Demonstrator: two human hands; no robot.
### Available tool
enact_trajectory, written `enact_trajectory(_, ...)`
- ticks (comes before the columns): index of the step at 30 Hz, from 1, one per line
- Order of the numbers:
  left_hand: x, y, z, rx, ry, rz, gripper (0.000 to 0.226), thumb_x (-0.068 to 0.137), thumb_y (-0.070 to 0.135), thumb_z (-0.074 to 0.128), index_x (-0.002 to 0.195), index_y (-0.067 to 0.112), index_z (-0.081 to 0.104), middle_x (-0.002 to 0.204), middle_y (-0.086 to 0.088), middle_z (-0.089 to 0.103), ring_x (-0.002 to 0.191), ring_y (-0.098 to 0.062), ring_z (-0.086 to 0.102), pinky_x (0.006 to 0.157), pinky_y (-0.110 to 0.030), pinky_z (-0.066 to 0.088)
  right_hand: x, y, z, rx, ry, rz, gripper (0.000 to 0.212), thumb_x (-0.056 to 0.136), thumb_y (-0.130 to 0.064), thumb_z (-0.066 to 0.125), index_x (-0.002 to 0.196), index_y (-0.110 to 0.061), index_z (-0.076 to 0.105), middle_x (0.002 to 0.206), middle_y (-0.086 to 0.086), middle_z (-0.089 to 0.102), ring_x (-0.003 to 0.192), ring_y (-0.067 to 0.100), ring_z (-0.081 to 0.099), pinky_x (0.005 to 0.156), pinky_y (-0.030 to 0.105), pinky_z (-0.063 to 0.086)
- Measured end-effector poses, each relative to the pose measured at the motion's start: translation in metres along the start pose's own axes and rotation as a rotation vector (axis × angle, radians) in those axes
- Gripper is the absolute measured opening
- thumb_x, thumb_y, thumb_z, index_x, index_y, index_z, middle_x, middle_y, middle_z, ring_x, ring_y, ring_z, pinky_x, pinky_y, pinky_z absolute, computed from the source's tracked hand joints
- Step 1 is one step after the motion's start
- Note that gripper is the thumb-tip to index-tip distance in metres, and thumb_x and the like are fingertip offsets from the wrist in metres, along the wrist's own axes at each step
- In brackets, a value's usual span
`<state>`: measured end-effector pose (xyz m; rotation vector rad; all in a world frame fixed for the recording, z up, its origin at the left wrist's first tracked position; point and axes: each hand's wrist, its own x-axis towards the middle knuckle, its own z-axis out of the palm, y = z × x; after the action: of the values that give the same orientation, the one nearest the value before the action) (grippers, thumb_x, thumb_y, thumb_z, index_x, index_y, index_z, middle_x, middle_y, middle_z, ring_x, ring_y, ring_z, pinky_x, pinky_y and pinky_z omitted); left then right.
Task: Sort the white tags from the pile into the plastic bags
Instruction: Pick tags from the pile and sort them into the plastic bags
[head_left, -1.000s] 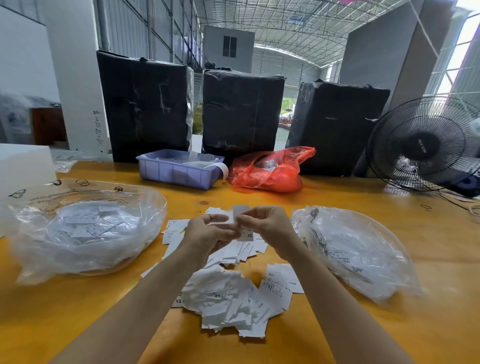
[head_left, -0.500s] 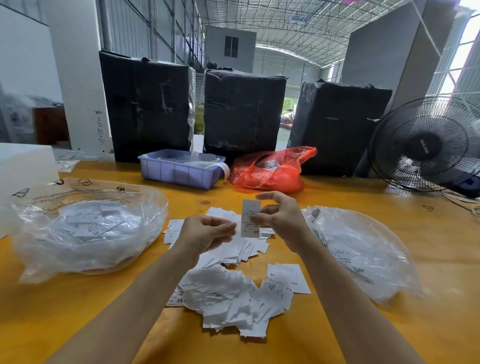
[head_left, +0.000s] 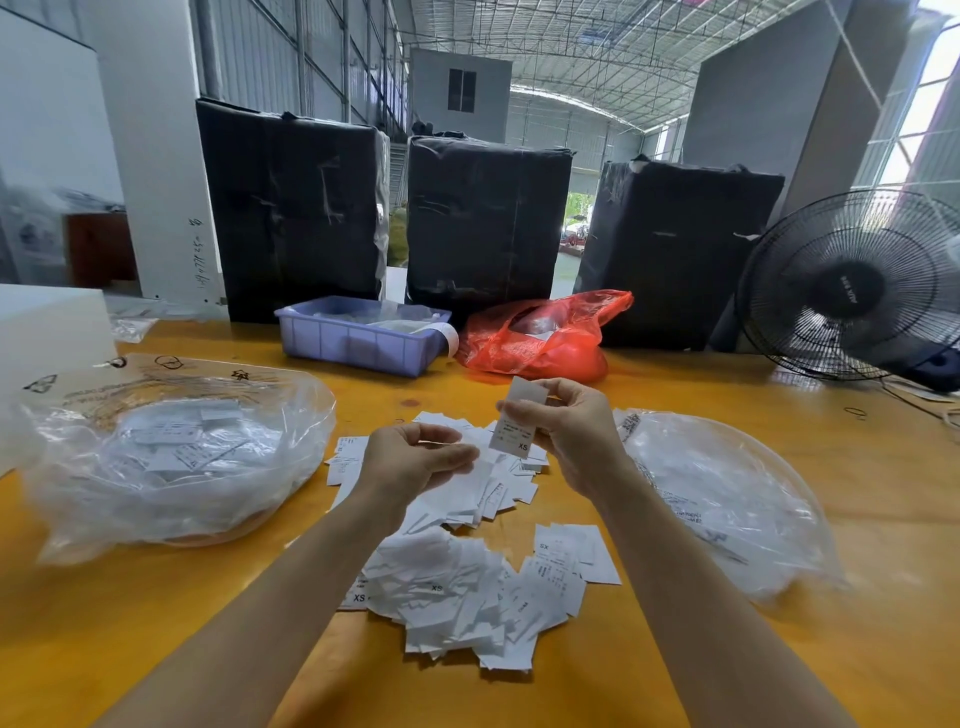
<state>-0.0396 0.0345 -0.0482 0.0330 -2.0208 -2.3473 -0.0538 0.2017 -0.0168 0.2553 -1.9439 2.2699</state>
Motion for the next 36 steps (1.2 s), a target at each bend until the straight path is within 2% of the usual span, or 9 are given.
enact_trajectory(4, 0.000, -0.001, 0.002, 0.029, 0.008, 0.007, 0.024, 0.066, 0.002, 0.081, 0.081, 0.008, 0.064, 0.067, -0.004, 0.071, 0.059, -0.010, 0.070, 0.054, -0.015, 0.049, -0.001, 0.001, 0.005, 0.039, -0.001, -0.021, 0.037, 0.074, 0.012, 0.070, 0.098, -0.010, 0.055, 0.088, 0.017, 0.068, 0.077, 0.028, 0.070, 0.071, 0.034, 0.058)
enact_trajectory(7, -0.001, -0.001, 0.003, 0.036, -0.006, 0.008, 0.024, 0.066, 0.001, 0.081, 0.082, 0.007, 0.064, 0.066, -0.005, 0.071, 0.059, -0.011, 0.070, 0.054, -0.015, 0.050, -0.001, 0.005, 0.009, 0.016, 0.064, -0.097, 0.030, 0.074, 0.008, 0.072, 0.094, -0.011, 0.058, 0.093, 0.019, 0.062, 0.087, 0.035, 0.067, 0.074, 0.037, 0.057)
enact_trajectory(9, -0.002, -0.001, 0.004, 0.038, -0.019, 0.002, 0.024, 0.066, 0.000, 0.081, 0.081, 0.007, 0.064, 0.063, -0.004, 0.071, 0.058, -0.011, 0.069, 0.052, -0.015, 0.050, -0.002, 0.007, 0.012, -0.014, 0.121, -0.142, 0.023, 0.074, 0.005, 0.073, 0.086, -0.011, 0.060, 0.088, 0.015, 0.062, 0.085, 0.033, 0.063, 0.075, 0.040, 0.056)
enact_trajectory(13, -0.004, 0.001, 0.007, 0.002, -0.043, -0.030, 0.024, 0.065, -0.001, 0.081, 0.082, 0.005, 0.065, 0.065, -0.006, 0.072, 0.058, -0.013, 0.070, 0.051, -0.015, 0.051, -0.003, 0.010, 0.017, -0.065, 0.191, -0.214, 0.019, 0.075, 0.002, 0.074, 0.073, -0.013, 0.062, 0.076, 0.004, 0.060, 0.073, 0.018, 0.058, 0.064, 0.030, 0.054)
enact_trajectory(21, -0.007, 0.003, 0.010, -0.086, -0.092, -0.104, 0.027, 0.064, 0.000, 0.080, 0.086, 0.005, 0.064, 0.069, -0.008, 0.073, 0.058, -0.013, 0.070, 0.046, -0.016, 0.050, -0.005, 0.014, 0.017, -0.209, 0.251, -0.346, 0.018, 0.077, -0.002, 0.073, 0.074, -0.014, 0.061, 0.074, -0.003, 0.061, 0.067, 0.006, 0.057, 0.059, 0.018, 0.052)
enact_trajectory(26, -0.005, 0.002, 0.009, -0.110, -0.089, -0.109, 0.028, 0.066, -0.002, 0.079, 0.088, 0.004, 0.064, 0.069, -0.009, 0.073, 0.057, -0.015, 0.070, 0.046, -0.015, 0.049, -0.004, 0.016, 0.018, -0.212, 0.237, -0.370, 0.016, 0.078, 0.000, 0.072, 0.073, -0.012, 0.062, 0.073, -0.001, 0.062, 0.065, 0.005, 0.057, 0.058, 0.016, 0.050)
enact_trajectory(30, -0.002, 0.001, 0.007, -0.121, -0.063, -0.099, 0.027, 0.065, -0.002, 0.079, 0.086, 0.005, 0.064, 0.069, -0.008, 0.073, 0.060, -0.015, 0.071, 0.050, -0.015, 0.052, -0.004, 0.018, 0.019, -0.214, 0.206, -0.339, 0.017, 0.078, 0.000, 0.072, 0.072, -0.013, 0.062, 0.072, -0.002, 0.061, 0.066, 0.006, 0.057, 0.059, 0.019, 0.051)
enact_trajectory(36, -0.001, 0.001, 0.004, -0.175, -0.026, -0.102, 0.027, 0.064, -0.003, 0.078, 0.086, 0.003, 0.063, 0.068, -0.011, 0.073, 0.059, -0.018, 0.071, 0.048, -0.017, 0.053, -0.005, 0.014, 0.016, -0.212, 0.086, -0.222, 0.015, 0.080, 0.001, 0.070, 0.075, -0.010, 0.060, 0.079, 0.008, 0.061, 0.073, 0.018, 0.063, 0.058, 0.025, 0.056)
